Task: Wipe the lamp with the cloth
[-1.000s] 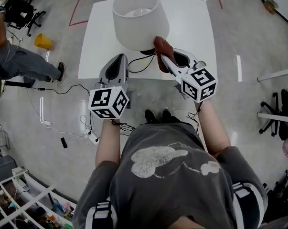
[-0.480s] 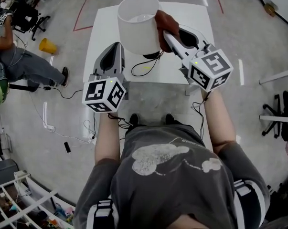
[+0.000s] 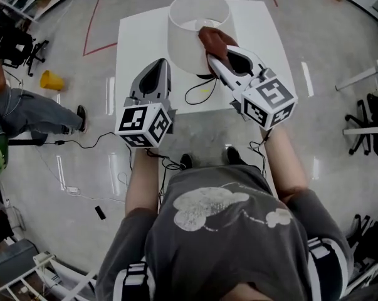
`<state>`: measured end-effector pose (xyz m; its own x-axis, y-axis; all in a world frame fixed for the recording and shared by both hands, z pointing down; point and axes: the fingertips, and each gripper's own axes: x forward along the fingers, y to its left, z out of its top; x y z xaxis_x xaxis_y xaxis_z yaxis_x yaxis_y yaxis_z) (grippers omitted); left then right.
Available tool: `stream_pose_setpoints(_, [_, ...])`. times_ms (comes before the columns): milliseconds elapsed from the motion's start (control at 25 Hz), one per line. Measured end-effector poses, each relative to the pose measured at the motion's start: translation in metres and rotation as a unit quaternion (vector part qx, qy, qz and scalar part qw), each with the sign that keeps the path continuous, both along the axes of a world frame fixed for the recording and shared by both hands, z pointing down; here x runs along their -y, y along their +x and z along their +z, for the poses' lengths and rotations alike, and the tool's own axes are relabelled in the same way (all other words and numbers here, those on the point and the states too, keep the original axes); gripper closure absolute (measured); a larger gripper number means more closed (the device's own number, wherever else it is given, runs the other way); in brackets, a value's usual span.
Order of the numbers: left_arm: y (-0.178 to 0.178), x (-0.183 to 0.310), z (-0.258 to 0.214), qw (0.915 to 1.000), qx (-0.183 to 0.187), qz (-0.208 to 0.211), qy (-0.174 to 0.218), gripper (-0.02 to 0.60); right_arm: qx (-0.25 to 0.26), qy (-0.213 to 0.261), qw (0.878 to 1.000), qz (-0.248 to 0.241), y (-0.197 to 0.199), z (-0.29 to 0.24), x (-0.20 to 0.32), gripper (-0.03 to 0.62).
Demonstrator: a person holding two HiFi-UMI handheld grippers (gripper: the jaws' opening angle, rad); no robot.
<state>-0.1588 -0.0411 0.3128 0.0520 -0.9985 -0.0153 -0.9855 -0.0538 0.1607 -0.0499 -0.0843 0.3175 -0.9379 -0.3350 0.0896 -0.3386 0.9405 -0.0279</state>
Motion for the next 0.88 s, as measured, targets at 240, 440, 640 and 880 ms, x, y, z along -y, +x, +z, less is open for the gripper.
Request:
stream_pose_setpoints(240, [-0.012,0.005,0.03,0.9982,-0.024,0.05,-0.021,0.574,-0.022,-0.02,0.999,0.044,-0.007,0.029,-0.009,0.503])
stream_pose_setpoints(440, [-0.013,0.006,0.045,0.9955,-0.027,0.084,-0.036,0.574,-0.041,-0.046,0.995,0.072,-0.012,0.061,-0.015,0.503])
stream_pose_setpoints(640, [-0.022,-0.001,0.056,0.9931,-0.036,0.102,-0.046,0.574,-0.06,-0.078,0.991,0.095,-0.019,0.093,-0.024,0.503])
stream_pose_setpoints(880, [-0.036,-0.014,0.073,0.9903,-0.045,0.116,-0.062,0.574,-0.08,-0.108,0.984,0.121,-0.026,0.124,-0.032,0.503])
